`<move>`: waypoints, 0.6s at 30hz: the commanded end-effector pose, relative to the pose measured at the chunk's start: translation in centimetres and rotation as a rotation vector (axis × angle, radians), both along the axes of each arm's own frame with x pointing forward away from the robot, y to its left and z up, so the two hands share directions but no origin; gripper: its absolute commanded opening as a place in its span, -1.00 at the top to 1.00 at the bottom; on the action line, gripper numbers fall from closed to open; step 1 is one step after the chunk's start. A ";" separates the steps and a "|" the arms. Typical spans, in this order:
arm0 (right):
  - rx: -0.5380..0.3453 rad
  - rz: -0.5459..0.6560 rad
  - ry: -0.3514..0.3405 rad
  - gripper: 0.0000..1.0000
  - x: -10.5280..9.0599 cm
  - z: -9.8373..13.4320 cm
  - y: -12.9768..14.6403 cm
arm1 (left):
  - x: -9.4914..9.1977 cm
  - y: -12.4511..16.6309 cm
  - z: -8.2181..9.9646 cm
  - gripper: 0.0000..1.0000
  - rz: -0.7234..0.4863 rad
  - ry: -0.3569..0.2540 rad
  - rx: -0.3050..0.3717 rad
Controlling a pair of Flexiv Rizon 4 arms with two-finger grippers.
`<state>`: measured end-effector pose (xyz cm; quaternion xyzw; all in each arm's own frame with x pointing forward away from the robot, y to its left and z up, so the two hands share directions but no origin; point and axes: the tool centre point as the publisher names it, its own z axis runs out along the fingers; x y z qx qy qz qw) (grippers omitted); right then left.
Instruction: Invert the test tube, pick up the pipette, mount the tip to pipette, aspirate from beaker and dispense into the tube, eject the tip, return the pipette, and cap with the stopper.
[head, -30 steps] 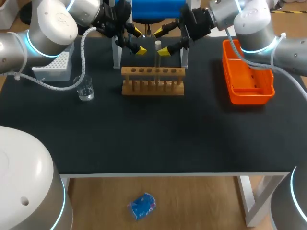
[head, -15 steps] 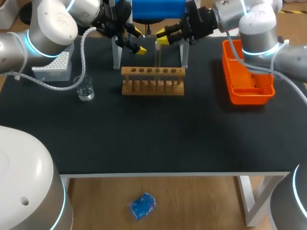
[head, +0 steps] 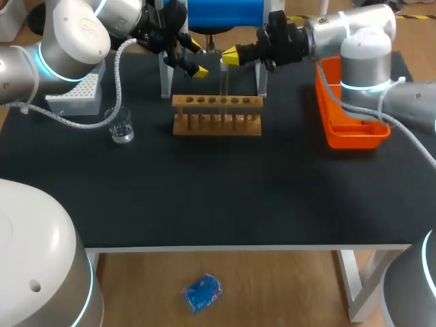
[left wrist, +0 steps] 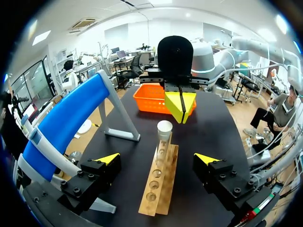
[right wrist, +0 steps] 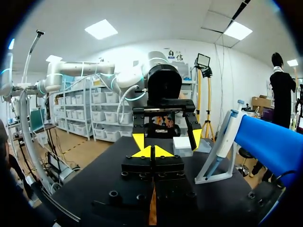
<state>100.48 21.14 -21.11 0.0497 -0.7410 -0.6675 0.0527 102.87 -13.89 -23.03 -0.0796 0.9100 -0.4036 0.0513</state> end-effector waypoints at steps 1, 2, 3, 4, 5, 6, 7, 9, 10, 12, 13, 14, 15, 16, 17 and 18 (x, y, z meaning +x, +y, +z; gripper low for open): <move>0.023 0.013 0.001 1.00 0.7 -0.6 0.2 | 0.1 0.0 -0.1 -1.00 -0.002 0.000 -0.001; 0.026 0.013 0.001 1.00 0.8 -0.5 0.2 | 0.1 0.0 -0.1 -1.00 -0.002 0.000 -0.001; 0.027 0.013 0.001 1.00 0.9 -0.5 0.3 | 0.1 0.0 -0.1 -1.00 -0.002 0.000 -0.001; 0.029 0.013 -0.001 1.00 1.0 -0.5 0.3 | 0.1 0.0 -0.1 -1.00 -0.002 0.000 -0.001; 0.035 0.015 -0.005 1.00 1.0 -0.5 0.3 | 0.1 0.0 -0.1 -1.00 -0.002 0.000 -0.001; 0.038 0.014 -0.012 1.00 1.2 -0.4 0.4 | 0.1 0.0 -0.1 -1.00 -0.002 0.000 -0.001; 0.039 0.015 -0.016 1.00 1.3 -0.4 0.4 | 0.1 0.0 -0.1 -1.00 -0.002 0.000 -0.001; 0.040 0.016 -0.018 1.00 1.4 -0.3 0.5 | 0.1 0.0 -0.1 -1.00 -0.002 0.000 -0.001; 0.040 0.018 -0.022 1.00 1.5 -0.3 0.5 | 0.1 0.0 -0.1 -1.00 -0.002 0.000 -0.001; 0.043 0.019 -0.023 1.00 1.7 -0.4 0.5 | 0.1 0.0 -0.1 -1.00 -0.002 0.000 -0.001; 0.043 0.019 -0.023 1.00 1.8 -0.4 0.5 | 0.1 0.0 -0.1 -1.00 -0.002 0.000 -0.001; 0.043 0.018 -0.022 1.00 1.8 -0.4 0.5 | 0.1 0.0 -0.1 -1.00 -0.002 0.000 -0.001; 0.044 0.017 -0.021 1.00 1.9 -0.5 0.5 | 0.1 0.0 -0.1 -1.00 -0.002 0.000 -0.001; 0.045 0.017 -0.020 1.00 2.0 -0.5 0.5 | 0.1 0.0 -0.1 -1.00 -0.002 0.000 -0.001; 0.046 0.017 -0.019 1.00 2.0 -0.5 0.5 | 0.1 0.0 -0.1 -1.00 -0.002 0.000 -0.001; 0.046 0.016 -0.019 1.00 2.1 -0.5 0.5 | 0.1 0.0 -0.1 -1.00 -0.002 0.000 -0.001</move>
